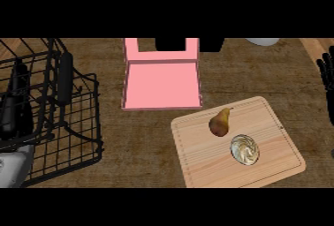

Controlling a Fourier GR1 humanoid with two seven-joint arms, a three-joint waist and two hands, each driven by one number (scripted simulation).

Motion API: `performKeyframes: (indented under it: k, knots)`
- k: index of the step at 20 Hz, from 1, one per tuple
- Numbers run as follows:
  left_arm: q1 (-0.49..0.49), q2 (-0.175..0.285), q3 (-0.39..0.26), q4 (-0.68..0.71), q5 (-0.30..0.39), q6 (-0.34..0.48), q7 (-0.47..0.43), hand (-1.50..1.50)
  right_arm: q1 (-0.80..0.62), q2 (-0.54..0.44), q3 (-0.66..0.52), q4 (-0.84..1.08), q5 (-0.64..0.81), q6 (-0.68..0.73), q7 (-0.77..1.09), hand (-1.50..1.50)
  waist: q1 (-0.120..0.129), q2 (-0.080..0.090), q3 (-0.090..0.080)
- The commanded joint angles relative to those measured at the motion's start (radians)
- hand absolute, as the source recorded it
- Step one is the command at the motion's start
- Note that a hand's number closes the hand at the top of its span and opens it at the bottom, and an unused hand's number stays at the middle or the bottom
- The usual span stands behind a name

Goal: Pick the cupcake from the cutting board and place it in the cardboard box

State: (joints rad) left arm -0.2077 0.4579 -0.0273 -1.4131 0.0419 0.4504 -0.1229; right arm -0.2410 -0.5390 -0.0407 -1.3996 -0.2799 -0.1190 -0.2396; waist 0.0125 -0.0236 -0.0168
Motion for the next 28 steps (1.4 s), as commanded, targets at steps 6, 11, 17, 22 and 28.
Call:
performKeyframes:
  k: [6,11,17,22,28]
  knots:
    - [0.065,-0.041,-0.140,0.039,0.003,-0.140,0.091,0.00,-0.157,0.147,0.155,-0.156,-0.181,0.248,0.024,-1.50,0.028,0.022,0.018]
    - [0.122,-0.043,-0.162,0.017,0.030,-0.185,0.140,0.00,-0.002,0.216,0.188,-0.062,0.086,-0.084,0.041,-1.50,0.003,0.024,0.017]
    - [0.171,-0.061,-0.160,-0.045,0.014,-0.183,0.165,0.00,0.043,0.069,0.166,-0.039,0.131,0.095,-0.074,-1.50,-0.005,0.023,0.017]
    - [0.161,-0.055,-0.158,-0.069,0.018,-0.185,0.199,0.00,0.016,-0.173,0.217,-0.097,0.303,0.171,0.036,-1.50,-0.004,0.019,0.015]
    - [0.156,-0.052,-0.156,-0.057,0.000,-0.177,0.196,0.00,-0.024,-0.355,0.358,-0.211,0.374,0.418,0.247,-1.50,-0.008,0.018,0.012]
